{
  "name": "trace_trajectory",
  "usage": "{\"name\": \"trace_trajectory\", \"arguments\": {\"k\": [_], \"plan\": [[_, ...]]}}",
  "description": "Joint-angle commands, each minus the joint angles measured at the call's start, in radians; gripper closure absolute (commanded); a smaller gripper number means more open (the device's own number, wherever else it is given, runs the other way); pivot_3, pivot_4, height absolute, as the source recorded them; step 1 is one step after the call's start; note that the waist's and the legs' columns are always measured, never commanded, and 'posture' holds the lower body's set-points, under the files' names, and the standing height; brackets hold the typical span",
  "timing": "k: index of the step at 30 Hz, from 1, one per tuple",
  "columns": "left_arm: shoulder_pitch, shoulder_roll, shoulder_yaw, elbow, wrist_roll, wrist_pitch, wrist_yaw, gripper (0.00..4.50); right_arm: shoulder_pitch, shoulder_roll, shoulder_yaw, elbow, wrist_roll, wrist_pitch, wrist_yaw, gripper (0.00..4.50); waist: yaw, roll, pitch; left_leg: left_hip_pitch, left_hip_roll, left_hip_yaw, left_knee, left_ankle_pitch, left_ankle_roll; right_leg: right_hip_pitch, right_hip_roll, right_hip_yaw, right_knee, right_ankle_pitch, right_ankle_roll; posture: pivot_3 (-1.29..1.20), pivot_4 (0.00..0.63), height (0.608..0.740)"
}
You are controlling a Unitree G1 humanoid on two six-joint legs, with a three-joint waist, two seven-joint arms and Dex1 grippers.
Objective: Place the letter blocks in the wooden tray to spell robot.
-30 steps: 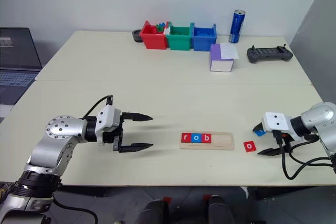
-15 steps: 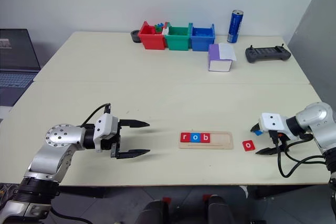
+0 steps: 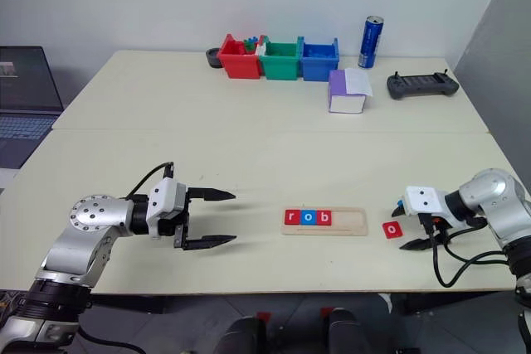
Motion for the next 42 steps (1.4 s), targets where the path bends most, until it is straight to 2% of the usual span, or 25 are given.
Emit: {"name": "trace_trajectory", "arguments": {"k": [1,4,9,14,20,33,42], "plan": [[-0.005,0.019,0.034,-0.044,-0.017,0.014,0.014,0.0,-0.004,0.015,0.008,0.017,-0.027,-0.01,0.011,2.03,0.0,0.0,0.0,0.0,0.0,0.0,0.0,0.0,0.0,0.0,0.0,0.0,0.0,0.0,0.0,0.0,0.15,0.74],[-0.005,0.02,0.033,-0.052,-0.018,0.023,0.02,0.0,-0.005,0.024,0.009,0.023,-0.032,-0.011,0.017,3.04,0.0,0.0,0.0,0.001,0.0,0.0,0.0,0.0,0.0,0.001,0.0,0.0,0.0,0.0,0.0,0.0,0.15,0.74],[-0.004,0.022,0.037,-0.064,-0.018,0.036,0.026,0.0,-0.019,0.01,-0.001,0.001,-0.023,0.01,0.039,3.05,0.0,0.0,0.0,0.002,0.0,0.0,0.0,0.0,0.0,0.002,0.0,0.0,0.0,0.0,0.0,0.0,0.15,0.74],[-0.001,0.025,0.043,-0.064,-0.015,0.038,0.022,0.0,-0.063,-0.02,-0.049,-0.224,0.08,0.179,0.078,3.05,-0.002,0.001,0.001,0.002,0.0,0.0,0.0,0.0,0.0,0.002,0.0,0.0,0.0,0.0,0.0,0.0,0.15,0.74],[0.004,0.018,0.042,-0.059,-0.012,0.031,0.022,0.0,-0.109,0.049,-0.003,-0.396,0.083,0.359,0.007,3.05,0.001,0.001,0.0,0.002,0.0,-0.001,0.0,0.0,0.0,0.002,0.0,-0.001,0.001,0.0,0.0,0.0,0.15,0.74],[0.002,0.017,0.045,-0.071,-0.013,0.038,0.031,0.0,-0.155,0.166,0.102,-0.334,-0.079,0.381,-0.101,3.05,0.0,0.001,0.0,-0.001,0.0,-0.001,0.0,0.0,0.0,-0.001,0.0,0.0,0.001,0.0,0.0,0.0,0.15,0.74],[-0.002,0.022,0.045,-0.083,-0.016,0.05,0.039,0.0,-0.171,0.201,0.115,-0.293,-0.107,0.361,-0.109,3.05,0.0,0.001,0.0,-0.001,0.0,-0.001,0.0,0.0,0.0,-0.001,0.0,-0.001,0.0,0.0,0.0,0.0,0.15,0.74]]}}
